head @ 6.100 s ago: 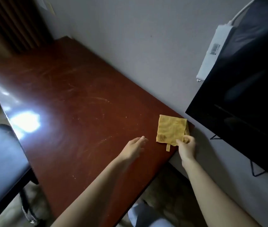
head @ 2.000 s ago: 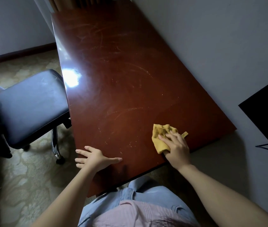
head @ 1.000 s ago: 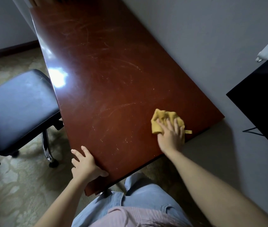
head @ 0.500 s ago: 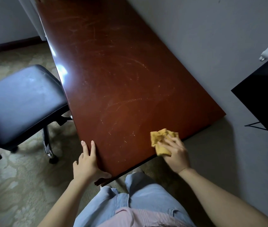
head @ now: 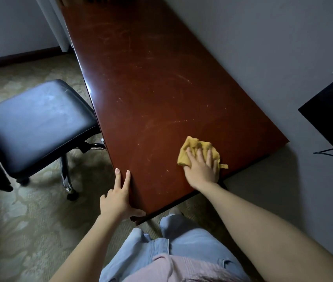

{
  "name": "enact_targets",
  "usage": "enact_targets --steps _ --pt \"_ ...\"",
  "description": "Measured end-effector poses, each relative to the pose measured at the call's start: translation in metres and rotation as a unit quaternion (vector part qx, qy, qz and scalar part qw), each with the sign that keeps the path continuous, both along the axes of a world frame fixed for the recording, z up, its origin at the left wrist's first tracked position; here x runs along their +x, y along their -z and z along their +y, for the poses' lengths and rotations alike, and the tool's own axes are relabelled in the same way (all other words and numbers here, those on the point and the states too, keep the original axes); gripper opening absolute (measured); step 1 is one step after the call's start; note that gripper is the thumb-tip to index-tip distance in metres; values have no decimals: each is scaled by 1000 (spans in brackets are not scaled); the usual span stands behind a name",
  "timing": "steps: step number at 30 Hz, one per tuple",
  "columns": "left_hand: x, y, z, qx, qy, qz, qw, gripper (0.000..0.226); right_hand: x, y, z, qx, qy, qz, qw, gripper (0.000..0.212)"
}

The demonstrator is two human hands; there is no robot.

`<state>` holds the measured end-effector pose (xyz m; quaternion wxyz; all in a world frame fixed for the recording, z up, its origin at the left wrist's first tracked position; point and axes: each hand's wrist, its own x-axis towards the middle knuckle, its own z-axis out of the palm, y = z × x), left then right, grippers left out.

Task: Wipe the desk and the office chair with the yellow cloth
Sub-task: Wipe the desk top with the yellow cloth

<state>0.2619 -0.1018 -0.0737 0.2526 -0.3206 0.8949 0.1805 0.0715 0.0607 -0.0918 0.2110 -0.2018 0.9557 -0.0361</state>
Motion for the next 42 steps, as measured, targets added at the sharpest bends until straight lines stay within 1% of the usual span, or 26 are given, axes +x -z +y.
enact_targets --steps 4,8,12,16,18,20,22,25,27,29,32,34,36,39,42 --pt "2 0 -1 7 2 -6 1000 136 37 6 -10 -28 -106 19 994 67" --pt "0 1 -2 7 6 -12 1000 136 56 8 5 -67 -203 22 977 67" --pt "1 4 -2 26 -2 0 1000 136 52 7 37 -106 -296 -4 949 67" --pt "5 8 -5 67 -22 31 997 137 28 1 68 -112 -352 -8 929 64" --pt "6 8 -5 67 -25 34 997 137 11 -3 83 -114 -348 6 931 58" --pt "6 8 -5 66 -26 35 997 136 -8 -7 94 -101 -311 33 945 52" --pt "6 7 -5 70 -25 38 997 136 -27 -12 98 -69 -257 50 963 48" --pt "7 6 -6 90 -32 51 994 136 -52 -17 89 -11 -199 59 978 47" --pt "6 6 -6 98 -36 56 993 136 -62 -22 74 13 -148 34 988 47" --pt "7 6 -8 98 -35 59 993 135 -71 -25 53 32 -93 -18 995 48" --pt "9 7 -9 105 -37 59 992 134 -76 -26 18 76 -58 -79 992 53" --pt "9 7 -10 107 -40 61 992 134 -70 -24 -1 76 -36 -96 992 55" --pt "10 8 -10 108 -43 64 991 134 -56 -21 -17 61 -32 -105 992 55" --pt "12 10 -11 126 -53 75 988 135 -22 -14 -33 46 -93 -89 991 55" --pt "13 12 -12 141 -57 90 984 136 16 -7 -37 -15 -150 -62 987 55"
